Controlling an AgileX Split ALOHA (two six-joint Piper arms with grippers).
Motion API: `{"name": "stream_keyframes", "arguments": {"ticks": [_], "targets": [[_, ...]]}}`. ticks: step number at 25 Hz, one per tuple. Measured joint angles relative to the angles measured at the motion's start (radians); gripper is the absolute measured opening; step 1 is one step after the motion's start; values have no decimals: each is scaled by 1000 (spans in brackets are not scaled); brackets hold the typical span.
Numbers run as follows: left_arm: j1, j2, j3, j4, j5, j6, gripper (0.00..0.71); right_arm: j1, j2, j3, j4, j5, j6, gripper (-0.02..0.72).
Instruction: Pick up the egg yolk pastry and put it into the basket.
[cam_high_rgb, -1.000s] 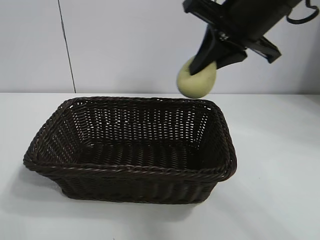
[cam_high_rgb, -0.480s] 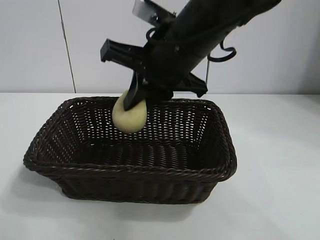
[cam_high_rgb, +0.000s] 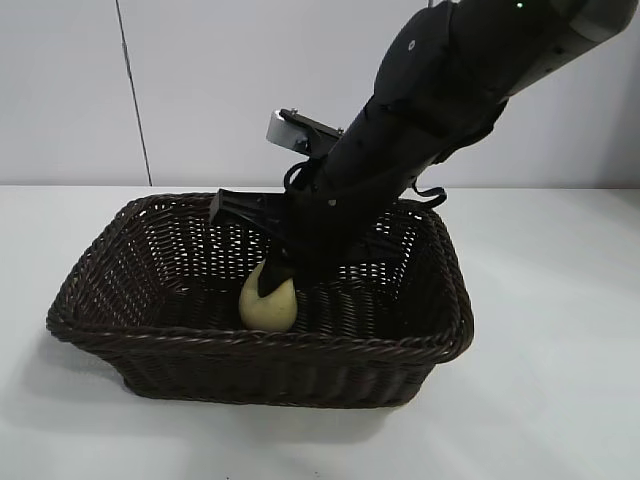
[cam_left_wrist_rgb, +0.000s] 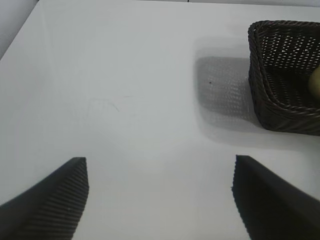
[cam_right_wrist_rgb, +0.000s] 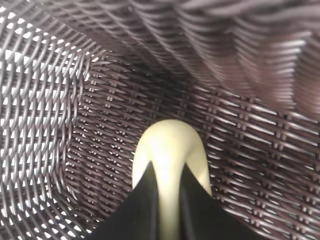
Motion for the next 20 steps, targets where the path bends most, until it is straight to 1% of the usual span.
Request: {"name": "stream_keyframes", "arguments": {"ticks": [1,2,5,6,7,10,13,15,18,20], "targets": [[0,0,0,0,0,0,573,0,0,-5,0,12,2,90],[0,0,0,0,0,0,573,0,0,-14,0,28,3,140],[0,0,0,0,0,0,573,0,0,-67,-1,99,4,352],[0,0,0,0,0,0,573,0,-1,-94,-5,131,5,414],[0,0,0,0,0,0,573,0,-2,-123,-12,165,6,452],[0,0,0,0,0,0,573,0,-11,-223,-46,272,36,489],[0,0,0,0,0,0,573,0,-12,-325,-124,381,98,498],[0,0,0,0,0,0,573,0,-12,-388,-207,458,146,498],[0,0,0,0,0,0,573,-12,-12,-477,-338,550,226,498],[0,0,0,0,0,0,573,-43,-12,-514,-401,602,263,498]]}}
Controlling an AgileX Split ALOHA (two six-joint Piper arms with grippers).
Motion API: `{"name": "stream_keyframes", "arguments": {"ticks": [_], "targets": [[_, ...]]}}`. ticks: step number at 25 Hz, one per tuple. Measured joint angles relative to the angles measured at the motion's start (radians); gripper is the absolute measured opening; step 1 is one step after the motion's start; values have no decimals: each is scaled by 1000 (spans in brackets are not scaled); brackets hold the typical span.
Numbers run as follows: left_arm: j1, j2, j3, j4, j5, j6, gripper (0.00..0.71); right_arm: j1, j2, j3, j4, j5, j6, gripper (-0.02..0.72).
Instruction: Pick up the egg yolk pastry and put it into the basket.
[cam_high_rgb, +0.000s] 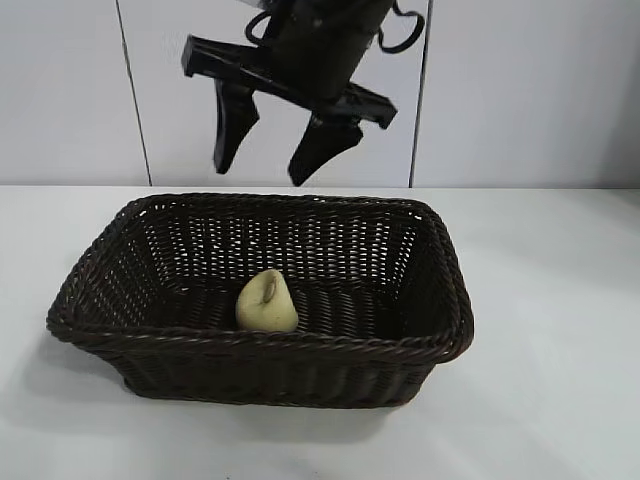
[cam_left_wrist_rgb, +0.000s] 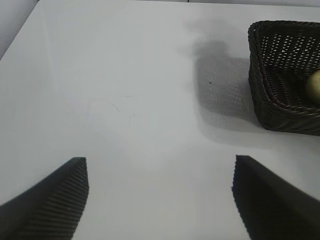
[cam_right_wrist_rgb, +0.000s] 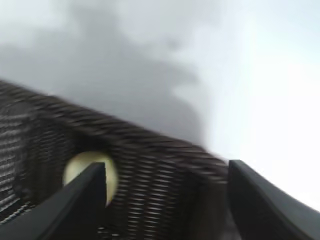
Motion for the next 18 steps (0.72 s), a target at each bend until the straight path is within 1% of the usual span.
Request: {"name": "stream_keyframes", "arguments": {"ticks": [2,8,11,13,16,17,18], "targets": [[0,0,0,0,0,0,573,-49,0,-20,-34,40,14,498],[0,0,0,0,0,0,573,-235,0,-24,-76,114,19,498],[0,0,0,0,0,0,573,-314,0,-24,-121,148,20,498],[0,0,0,0,0,0,573,-354,0,-24,-173,179,20,498],[0,0,0,0,0,0,573,-406,0,-24,-272,228,28,498],[0,0,0,0,0,0,573,-423,0,-24,-304,232,35,498],[0,0,0,0,0,0,573,-441,0,-24,-324,232,37,498]]}}
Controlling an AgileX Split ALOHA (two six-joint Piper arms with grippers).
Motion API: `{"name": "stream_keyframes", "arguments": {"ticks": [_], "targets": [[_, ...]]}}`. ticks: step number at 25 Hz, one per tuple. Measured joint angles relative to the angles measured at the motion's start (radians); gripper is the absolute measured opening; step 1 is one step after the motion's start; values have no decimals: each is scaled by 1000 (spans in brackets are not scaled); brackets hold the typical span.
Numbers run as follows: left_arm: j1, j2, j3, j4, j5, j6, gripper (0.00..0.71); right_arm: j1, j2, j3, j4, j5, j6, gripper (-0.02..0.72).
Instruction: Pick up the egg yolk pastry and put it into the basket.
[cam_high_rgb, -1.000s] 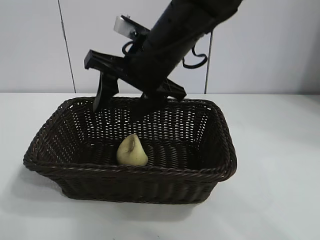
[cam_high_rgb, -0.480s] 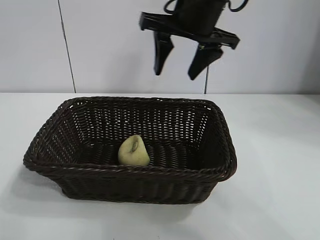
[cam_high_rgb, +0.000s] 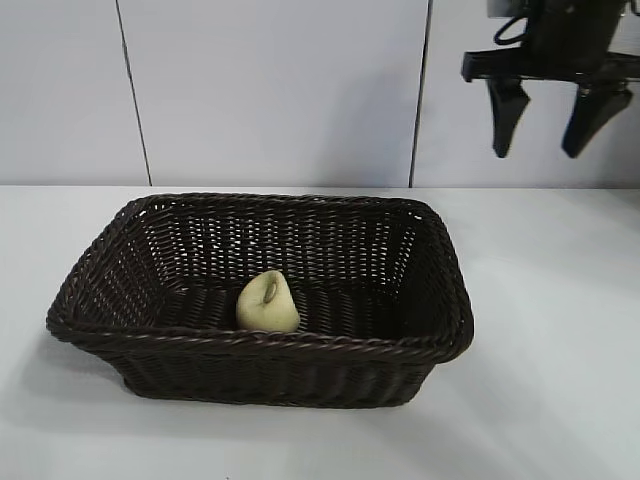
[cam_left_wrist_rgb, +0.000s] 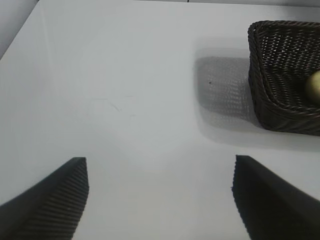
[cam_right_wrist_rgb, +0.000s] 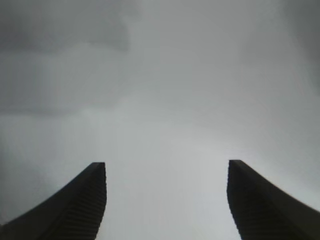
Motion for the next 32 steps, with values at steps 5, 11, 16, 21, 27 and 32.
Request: {"name": "stream_keyframes", "arguments": {"ticks": [5,11,16,21,27,32], "targets": [[0,0,0,0,0,0,573,-58,-7,23,-5,4,-2,498],[0,0,0,0,0,0,573,-58,-122,219,11,4,-24,498],[0,0,0,0,0,0,573,-58,-290,463,19,3,-36,496],[0,0,0,0,0,0,573,-58,-507,686,26,-5,-46,496],[0,0,0,0,0,0,573,-58,-768,926,36,-60,-67,496],[0,0,0,0,0,0,573,-58,-1007,1089,93,-111,-130,496]]}}
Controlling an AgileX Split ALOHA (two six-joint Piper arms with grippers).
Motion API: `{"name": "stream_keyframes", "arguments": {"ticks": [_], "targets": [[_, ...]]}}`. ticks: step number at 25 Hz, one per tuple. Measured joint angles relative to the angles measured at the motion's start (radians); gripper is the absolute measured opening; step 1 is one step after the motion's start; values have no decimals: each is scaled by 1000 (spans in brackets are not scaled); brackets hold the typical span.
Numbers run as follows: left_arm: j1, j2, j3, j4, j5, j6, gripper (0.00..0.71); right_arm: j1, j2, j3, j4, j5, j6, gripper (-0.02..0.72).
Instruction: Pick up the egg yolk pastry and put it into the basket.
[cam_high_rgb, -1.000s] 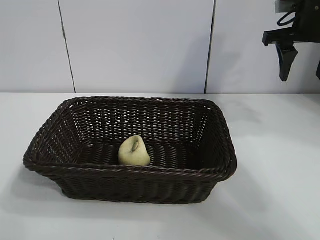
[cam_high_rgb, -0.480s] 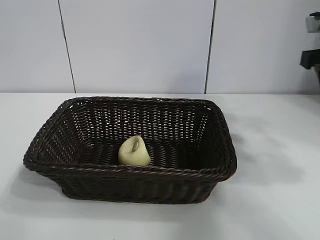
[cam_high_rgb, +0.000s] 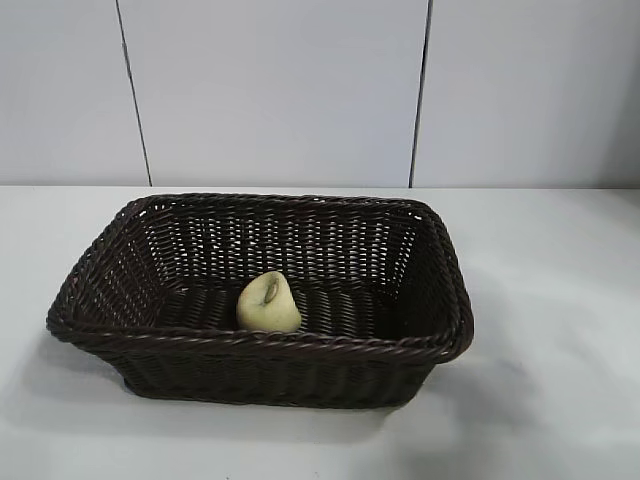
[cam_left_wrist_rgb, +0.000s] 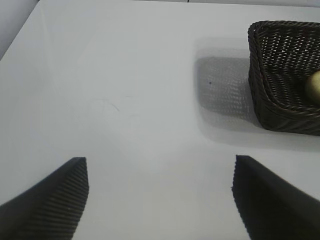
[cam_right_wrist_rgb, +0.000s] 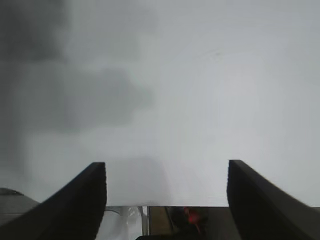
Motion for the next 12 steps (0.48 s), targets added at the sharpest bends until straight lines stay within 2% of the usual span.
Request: {"name": "stream_keyframes", "arguments": {"ticks": [7,12], "targets": [[0,0,0,0,0,0,573,0,-324,233,14,-55,-16,496],[0,0,0,0,0,0,573,0,-490,253,14,-50,-25,496]]}}
